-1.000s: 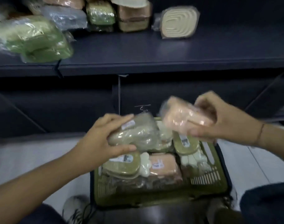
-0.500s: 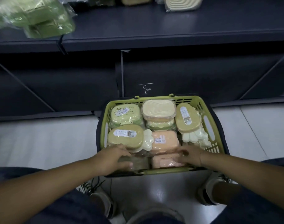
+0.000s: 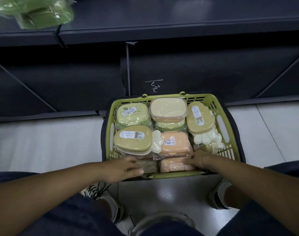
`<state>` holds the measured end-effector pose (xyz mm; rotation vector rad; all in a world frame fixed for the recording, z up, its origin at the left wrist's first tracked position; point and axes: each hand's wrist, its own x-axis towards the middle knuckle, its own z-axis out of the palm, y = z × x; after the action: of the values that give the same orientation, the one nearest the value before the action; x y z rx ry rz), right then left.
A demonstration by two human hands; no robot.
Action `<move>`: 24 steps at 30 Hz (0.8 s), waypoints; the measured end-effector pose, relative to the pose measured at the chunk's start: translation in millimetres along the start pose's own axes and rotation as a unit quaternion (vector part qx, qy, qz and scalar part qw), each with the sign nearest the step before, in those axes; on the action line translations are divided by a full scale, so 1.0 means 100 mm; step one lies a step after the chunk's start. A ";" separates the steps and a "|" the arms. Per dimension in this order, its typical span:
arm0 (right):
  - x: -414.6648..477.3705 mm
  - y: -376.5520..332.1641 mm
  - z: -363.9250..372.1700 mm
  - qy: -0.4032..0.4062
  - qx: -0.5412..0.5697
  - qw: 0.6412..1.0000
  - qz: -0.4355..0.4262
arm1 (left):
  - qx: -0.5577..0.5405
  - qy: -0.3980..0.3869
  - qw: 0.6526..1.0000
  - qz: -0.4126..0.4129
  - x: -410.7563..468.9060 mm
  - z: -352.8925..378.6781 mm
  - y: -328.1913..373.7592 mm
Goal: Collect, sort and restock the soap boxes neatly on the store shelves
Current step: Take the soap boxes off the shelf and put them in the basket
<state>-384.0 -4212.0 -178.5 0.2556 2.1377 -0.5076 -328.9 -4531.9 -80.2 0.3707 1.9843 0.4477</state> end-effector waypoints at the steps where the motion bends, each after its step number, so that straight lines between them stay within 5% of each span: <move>1: 0.03 0.00 0.00 -0.007 0.004 1.000 0.005 | 0.008 -0.012 1.000 -0.022 0.00 -0.01 0.00; 11: 0.13 0.06 -0.02 -0.027 -0.052 0.998 0.003 | 0.033 -0.075 0.990 -0.113 0.31 0.02 0.02; 18: -0.07 -0.12 -0.08 -0.028 -0.132 0.991 -0.010 | 0.015 -0.049 0.995 -0.085 0.26 -0.03 0.08; 22: -0.49 -0.54 -0.41 -0.056 -0.301 0.949 -0.074 | 0.012 -0.051 0.996 -0.068 0.04 -0.41 0.28; 24: -0.80 -0.86 -0.78 -0.074 -0.296 0.945 -0.121 | -0.003 -0.024 0.999 -0.025 -0.15 -0.73 0.44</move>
<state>-426.3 -4254.1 -50.5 -0.3758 2.0773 -0.0006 -385.7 -4510.8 -18.4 0.3242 1.9399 0.4091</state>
